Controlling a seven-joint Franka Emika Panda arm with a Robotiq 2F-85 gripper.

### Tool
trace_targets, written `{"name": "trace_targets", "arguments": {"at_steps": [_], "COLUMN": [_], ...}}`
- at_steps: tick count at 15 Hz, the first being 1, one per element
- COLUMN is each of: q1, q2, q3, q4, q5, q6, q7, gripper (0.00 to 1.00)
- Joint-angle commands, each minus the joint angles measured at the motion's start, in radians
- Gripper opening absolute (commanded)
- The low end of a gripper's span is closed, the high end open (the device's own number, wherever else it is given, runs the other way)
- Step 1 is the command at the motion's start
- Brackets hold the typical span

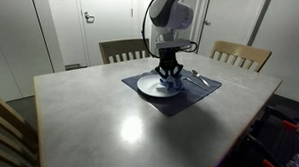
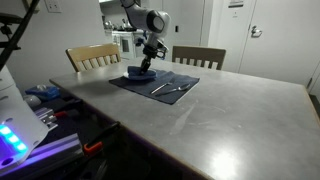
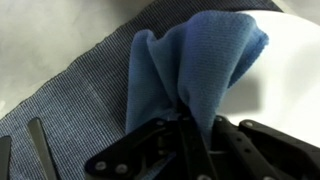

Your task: Use the blue towel to wipe the white plate

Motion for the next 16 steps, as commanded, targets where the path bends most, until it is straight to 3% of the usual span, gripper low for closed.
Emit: {"name": "trace_targets", "arguments": {"at_steps": [1, 10, 16], "q1": [-0.017, -0.013, -0.017], "q2": [-0.049, -0.141, -0.128], "q3": [-0.009, -0.086, -0.083], "q4": [-0.06, -0.041, 0.053], "q5": [-0.005, -0.196, -0.293], "q6": [0.05, 0.034, 0.074], "q7": [-0.052, -0.089, -0.16], "gripper": [0.03, 0.03, 0.03]}}
